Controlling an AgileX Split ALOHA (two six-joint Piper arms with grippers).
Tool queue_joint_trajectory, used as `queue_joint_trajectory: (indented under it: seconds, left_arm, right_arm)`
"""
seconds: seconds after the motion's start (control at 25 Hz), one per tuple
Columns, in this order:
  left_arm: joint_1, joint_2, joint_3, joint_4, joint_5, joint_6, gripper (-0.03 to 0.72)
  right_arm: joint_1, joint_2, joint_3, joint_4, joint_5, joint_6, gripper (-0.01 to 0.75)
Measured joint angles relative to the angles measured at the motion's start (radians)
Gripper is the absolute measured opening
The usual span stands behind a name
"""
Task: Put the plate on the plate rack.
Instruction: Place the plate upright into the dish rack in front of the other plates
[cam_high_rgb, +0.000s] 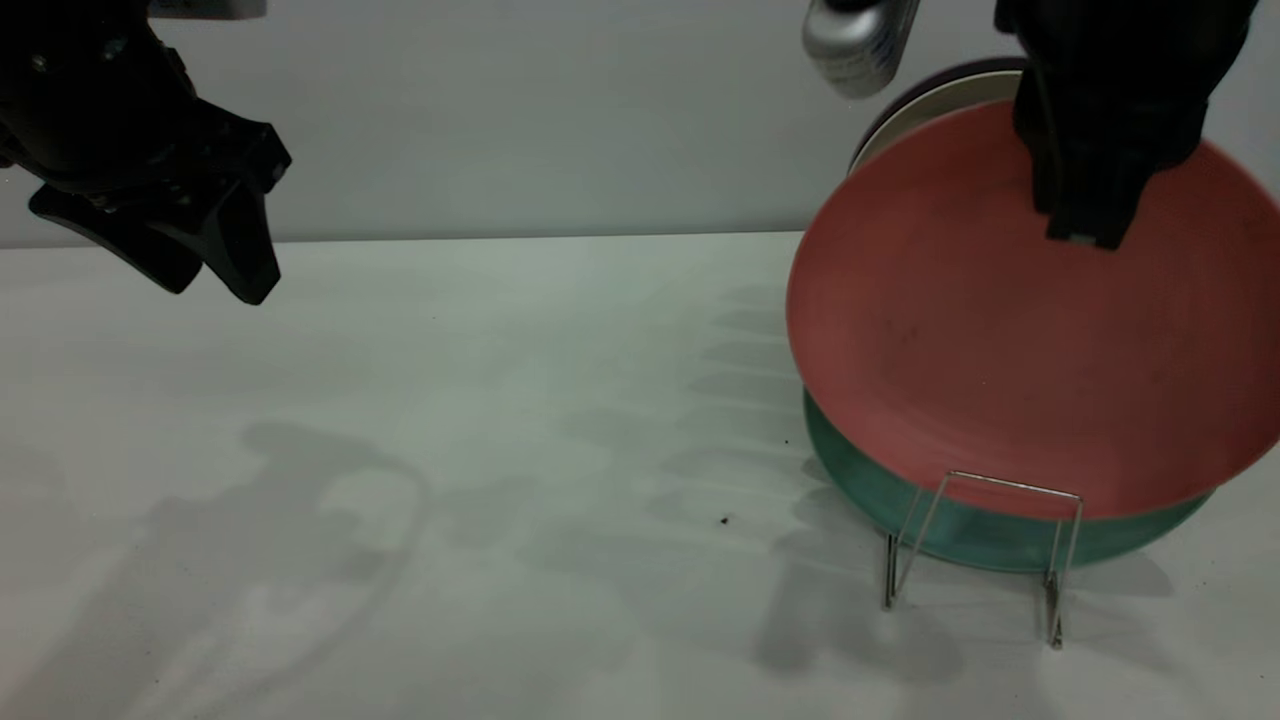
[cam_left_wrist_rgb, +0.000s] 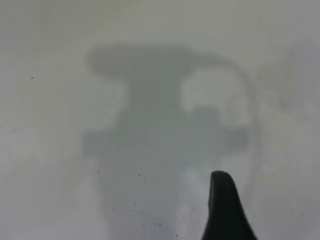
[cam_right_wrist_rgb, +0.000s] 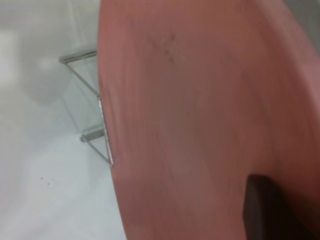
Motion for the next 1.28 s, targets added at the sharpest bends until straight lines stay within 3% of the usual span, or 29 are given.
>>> queue_joint_trajectory:
  seconds: [0.76, 0.92, 1.12, 1.28]
  left_arm:
    - [0.000, 0.000, 0.000, -0.003, -0.001, 0.001, 0.485]
    - [0.000, 0.000, 0.000, -0.004, -0.001, 0.000, 0.485]
    - [0.000, 0.000, 0.000, -0.007, -0.001, 0.000, 0.485]
    - [0.000, 0.000, 0.000, -0.019, -0.001, 0.000, 0.485]
  right_arm:
    - [-0.006, 0.035, 0.080, 0.020, -0.111, 0.024, 0.111]
    - [-0.006, 0.035, 0.080, 0.026, -0.111, 0.025, 0.181]
    - [-0.006, 0.035, 0.080, 0.023, -0.103, 0.025, 0.323]
    - [-0.006, 0.035, 0.080, 0.023, -0.102, 0.032, 0.361]
